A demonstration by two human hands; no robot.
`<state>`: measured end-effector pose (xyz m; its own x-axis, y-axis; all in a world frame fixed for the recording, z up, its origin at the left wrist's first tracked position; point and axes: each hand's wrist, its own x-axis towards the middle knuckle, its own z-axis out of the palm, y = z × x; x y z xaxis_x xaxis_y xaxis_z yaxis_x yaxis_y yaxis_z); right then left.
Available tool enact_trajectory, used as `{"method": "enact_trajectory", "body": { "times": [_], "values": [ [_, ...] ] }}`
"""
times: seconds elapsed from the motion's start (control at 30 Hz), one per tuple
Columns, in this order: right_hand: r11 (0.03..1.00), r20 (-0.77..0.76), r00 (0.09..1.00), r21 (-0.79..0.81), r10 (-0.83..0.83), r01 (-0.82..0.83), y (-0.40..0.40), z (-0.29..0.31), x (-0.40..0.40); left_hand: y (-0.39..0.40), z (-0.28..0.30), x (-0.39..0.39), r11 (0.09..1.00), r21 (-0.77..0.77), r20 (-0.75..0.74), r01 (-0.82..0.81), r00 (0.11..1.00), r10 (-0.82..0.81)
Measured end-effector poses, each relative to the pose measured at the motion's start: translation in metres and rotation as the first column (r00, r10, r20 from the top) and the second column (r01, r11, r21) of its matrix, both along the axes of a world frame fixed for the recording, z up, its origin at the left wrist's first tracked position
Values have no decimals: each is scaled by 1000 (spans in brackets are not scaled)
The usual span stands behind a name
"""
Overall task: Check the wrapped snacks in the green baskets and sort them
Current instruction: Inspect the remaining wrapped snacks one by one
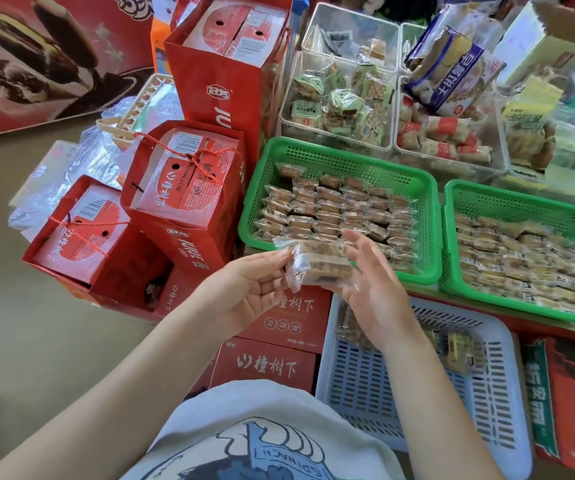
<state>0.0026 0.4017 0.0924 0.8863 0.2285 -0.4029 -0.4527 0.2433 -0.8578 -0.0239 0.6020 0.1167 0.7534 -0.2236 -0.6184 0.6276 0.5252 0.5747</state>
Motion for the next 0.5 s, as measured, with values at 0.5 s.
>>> {"method": "enact_trajectory", "body": {
  "times": [0.5],
  "values": [
    [966,-49,999,-257,13,-25,26,2,6,-3,-23,5,926,374,234,-42,971,-51]
  ]
}}
